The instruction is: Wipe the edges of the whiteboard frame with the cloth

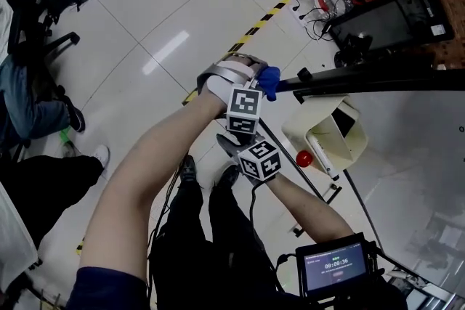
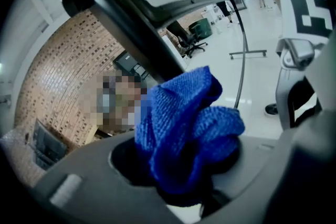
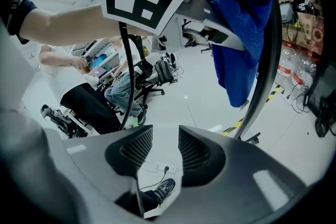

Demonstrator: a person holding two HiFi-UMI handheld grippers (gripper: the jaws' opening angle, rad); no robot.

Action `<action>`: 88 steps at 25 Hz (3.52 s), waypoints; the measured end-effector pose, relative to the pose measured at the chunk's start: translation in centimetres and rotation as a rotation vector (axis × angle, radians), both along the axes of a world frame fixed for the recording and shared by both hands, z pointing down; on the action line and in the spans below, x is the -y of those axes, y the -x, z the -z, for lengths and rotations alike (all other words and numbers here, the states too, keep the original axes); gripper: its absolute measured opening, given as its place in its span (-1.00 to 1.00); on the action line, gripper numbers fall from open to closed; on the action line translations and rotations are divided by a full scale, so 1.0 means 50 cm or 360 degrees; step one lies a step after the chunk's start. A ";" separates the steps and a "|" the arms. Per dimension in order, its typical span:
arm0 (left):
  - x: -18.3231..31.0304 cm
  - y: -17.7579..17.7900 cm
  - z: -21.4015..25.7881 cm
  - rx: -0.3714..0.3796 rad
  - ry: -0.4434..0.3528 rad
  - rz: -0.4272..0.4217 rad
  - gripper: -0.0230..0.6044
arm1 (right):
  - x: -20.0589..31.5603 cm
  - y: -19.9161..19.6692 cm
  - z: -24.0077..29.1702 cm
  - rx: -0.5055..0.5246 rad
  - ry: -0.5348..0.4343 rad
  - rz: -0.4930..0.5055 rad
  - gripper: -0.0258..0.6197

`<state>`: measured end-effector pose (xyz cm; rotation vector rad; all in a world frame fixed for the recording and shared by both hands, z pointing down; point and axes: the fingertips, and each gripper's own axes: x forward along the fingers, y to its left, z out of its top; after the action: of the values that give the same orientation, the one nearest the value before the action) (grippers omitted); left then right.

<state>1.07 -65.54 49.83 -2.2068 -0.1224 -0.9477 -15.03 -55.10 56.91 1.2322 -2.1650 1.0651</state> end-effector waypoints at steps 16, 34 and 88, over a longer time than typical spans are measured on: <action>0.006 -0.014 0.146 0.0003 0.0023 -0.0026 -0.27 | 0.045 0.030 0.144 -0.0061 -0.0078 0.0044 -0.44; 0.036 0.018 0.269 0.0083 -0.0239 -0.0100 -0.27 | 0.022 0.086 0.358 0.0041 -0.0200 0.0019 -0.45; 0.058 -0.020 0.665 0.0078 -0.0615 -0.0264 -0.26 | 0.162 -0.011 0.763 -0.0077 -0.0704 -0.0075 -0.47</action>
<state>2.07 -68.43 16.59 -1.7911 -0.1309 -0.8530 -14.48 -63.20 18.75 1.4820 -2.4227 0.5762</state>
